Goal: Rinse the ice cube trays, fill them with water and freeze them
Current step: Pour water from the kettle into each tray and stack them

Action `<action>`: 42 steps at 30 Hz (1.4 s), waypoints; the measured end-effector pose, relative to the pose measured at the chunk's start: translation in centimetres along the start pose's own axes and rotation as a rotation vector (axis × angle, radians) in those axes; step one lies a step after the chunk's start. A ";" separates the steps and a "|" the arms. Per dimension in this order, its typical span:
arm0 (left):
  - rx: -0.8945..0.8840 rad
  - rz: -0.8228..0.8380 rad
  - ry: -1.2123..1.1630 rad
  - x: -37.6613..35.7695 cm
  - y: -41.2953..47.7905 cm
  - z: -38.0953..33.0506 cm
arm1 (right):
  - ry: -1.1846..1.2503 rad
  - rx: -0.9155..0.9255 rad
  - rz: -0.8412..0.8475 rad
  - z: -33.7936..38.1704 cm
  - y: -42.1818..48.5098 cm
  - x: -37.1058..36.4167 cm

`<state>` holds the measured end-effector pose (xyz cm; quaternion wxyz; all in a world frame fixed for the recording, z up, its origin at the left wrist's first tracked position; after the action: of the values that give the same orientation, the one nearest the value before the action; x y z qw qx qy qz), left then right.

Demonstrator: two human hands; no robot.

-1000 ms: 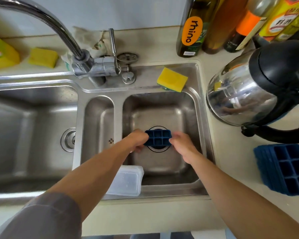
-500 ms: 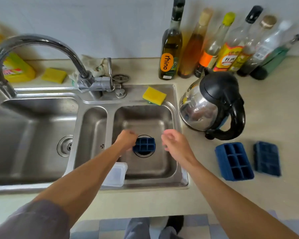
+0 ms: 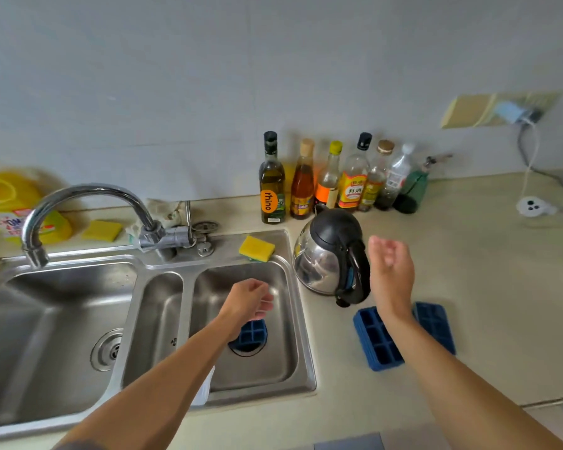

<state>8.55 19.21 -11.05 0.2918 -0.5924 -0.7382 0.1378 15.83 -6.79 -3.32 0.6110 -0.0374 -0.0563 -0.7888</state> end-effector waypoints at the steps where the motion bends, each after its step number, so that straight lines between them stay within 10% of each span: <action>1: 0.004 0.005 0.005 -0.2 -0.2 -0.1 | -0.020 -0.034 0.019 -0.8 0.4 -0.2; 22: 0.007 0.029 -0.057 -0.7 -1.0 2.0 | 0.105 -0.302 -0.018 -5.2 -1.7 -3.3; 42: 0.026 -0.027 -0.323 -2.3 -5.9 8.8 | 0.037 -0.274 0.339 -3.3 -11.9 1.0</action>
<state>-1.06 16.69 -15.38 0.1786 -0.5487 -0.7817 0.2368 4.09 -5.24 -6.94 0.7249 -0.1147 0.0699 -0.6757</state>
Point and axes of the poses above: each hand's wrist, its own y-axis towards the middle knuckle, its own x-axis out of the back of the hand, z = x × y, the point moved 3 cm from there along y, towards the middle knuckle, and after that the axes turned 7 degrees about y, right-handed, at the moved point
